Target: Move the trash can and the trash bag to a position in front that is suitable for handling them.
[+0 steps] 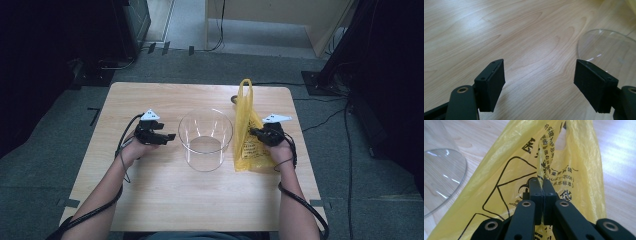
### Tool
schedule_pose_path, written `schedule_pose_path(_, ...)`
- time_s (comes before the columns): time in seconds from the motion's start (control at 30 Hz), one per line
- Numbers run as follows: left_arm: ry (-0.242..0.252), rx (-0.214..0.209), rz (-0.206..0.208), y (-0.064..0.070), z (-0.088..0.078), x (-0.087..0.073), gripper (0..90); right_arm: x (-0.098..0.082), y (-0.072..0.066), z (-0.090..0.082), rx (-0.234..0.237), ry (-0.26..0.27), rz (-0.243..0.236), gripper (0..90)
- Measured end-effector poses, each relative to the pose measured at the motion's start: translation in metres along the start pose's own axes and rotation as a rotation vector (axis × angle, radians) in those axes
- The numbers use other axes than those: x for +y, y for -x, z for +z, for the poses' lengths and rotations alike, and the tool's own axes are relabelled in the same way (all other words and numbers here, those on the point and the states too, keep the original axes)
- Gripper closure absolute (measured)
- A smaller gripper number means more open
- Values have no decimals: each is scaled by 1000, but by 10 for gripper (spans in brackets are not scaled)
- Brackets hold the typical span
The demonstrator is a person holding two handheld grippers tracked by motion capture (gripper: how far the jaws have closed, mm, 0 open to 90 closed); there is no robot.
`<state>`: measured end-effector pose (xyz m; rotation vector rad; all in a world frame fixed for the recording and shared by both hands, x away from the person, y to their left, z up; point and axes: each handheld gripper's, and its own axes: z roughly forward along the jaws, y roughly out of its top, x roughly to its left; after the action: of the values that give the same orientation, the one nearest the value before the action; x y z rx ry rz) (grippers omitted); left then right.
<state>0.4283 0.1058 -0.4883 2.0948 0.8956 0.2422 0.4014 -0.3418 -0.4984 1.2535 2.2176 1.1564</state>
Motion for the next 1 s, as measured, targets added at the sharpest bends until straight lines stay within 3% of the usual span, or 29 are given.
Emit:
schedule_pose_path(0.1, -1, -1, -23, 2, -2, 5, 242, 4, -1, -2, 6, 12, -2, 900)
schedule_pose_path(0.2, 14, -27, -31, 5, -6, 11, 242, 7, -3, -5, 13, 28, -1, 900)
schedule_pose_path(0.3, 28, -46, -35, 6, -12, 15, 243, 14, -4, -13, 27, 80, 7, 900)
schedule_pose_path(0.4, 52, -72, -72, 7, -20, 23, 245, 18, -6, -18, 36, 111, 5, 900)
schedule_pose_path(0.77, 91, -133, -54, 17, -39, 41, 251, 30, -14, -33, 89, 217, 5, 900)
schedule_pose_path(1.0, 134, -143, -40, 24, -54, 54, 251, 36, -18, -40, 133, 279, 17, 900)
